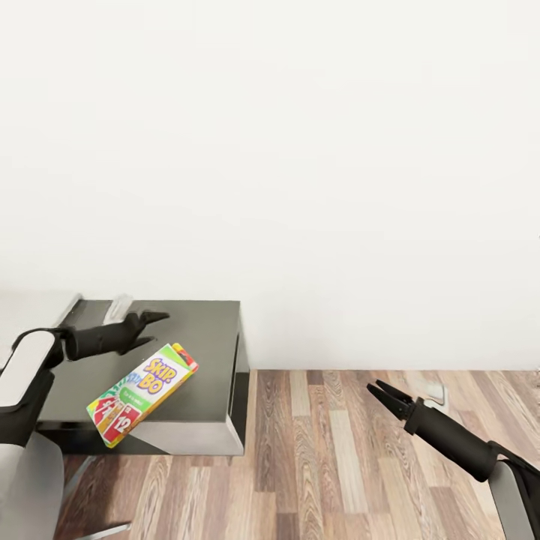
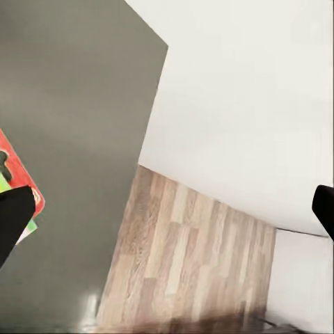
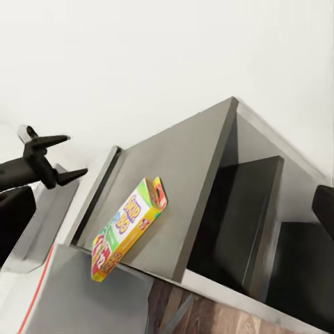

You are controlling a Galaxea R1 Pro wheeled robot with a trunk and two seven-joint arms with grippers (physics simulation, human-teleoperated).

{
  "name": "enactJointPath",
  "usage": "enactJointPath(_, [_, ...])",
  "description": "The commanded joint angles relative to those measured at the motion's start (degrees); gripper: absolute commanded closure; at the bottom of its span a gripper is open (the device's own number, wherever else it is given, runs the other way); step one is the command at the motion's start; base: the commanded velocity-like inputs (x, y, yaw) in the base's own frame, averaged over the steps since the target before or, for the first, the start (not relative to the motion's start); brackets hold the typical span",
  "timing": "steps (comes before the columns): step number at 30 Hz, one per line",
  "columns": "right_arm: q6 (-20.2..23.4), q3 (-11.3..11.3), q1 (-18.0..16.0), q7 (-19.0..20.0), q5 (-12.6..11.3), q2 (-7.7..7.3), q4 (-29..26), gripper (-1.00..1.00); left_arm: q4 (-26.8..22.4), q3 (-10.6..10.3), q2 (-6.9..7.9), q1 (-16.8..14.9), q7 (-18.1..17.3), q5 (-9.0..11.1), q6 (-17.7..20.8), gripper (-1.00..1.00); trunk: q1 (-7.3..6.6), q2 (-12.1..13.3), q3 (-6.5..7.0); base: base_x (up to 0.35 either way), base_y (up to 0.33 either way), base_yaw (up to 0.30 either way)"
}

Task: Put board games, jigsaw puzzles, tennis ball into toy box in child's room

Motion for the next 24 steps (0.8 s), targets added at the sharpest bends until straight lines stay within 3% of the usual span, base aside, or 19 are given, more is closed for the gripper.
enactJointPath(1, [0.3,-0.1,0.0,0.2,-0.3,0.0,0.0,-1.0,-1.4,-1.3,0.59,1.2,-1.3,1.5,0.2,-1.0,0.04,-0.1,-0.01,0.0,0.0,-0.169])
enactJointPath(5, [-0.2,-0.3,0.0,0.5,-0.3,0.06,0.0,-1.0,-6.8,-4.9,2.17,7.0,-9.9,4.0,0.2,-1.0,0.04,-0.1,0.31,0.0,0.0,-0.17])
enactJointPath(12, [-1.9,-0.4,0.0,0.7,-0.3,0.12,0.1,-1.0,-9.3,-5.9,2.85,12.7,-19.6,4.7,0.2,-1.0,0.04,-0.1,0.86,0.0,0.0,-0.171])
enactJointPath(24, [-2.6,-0.3,-0.1,0.7,-0.3,0.36,0.1,-1.0,-9.9,-6.1,3.04,14.6,-24.4,2.6,0.2,-1.0,0.04,-0.1,1.8,0.0,0.0,-0.171])
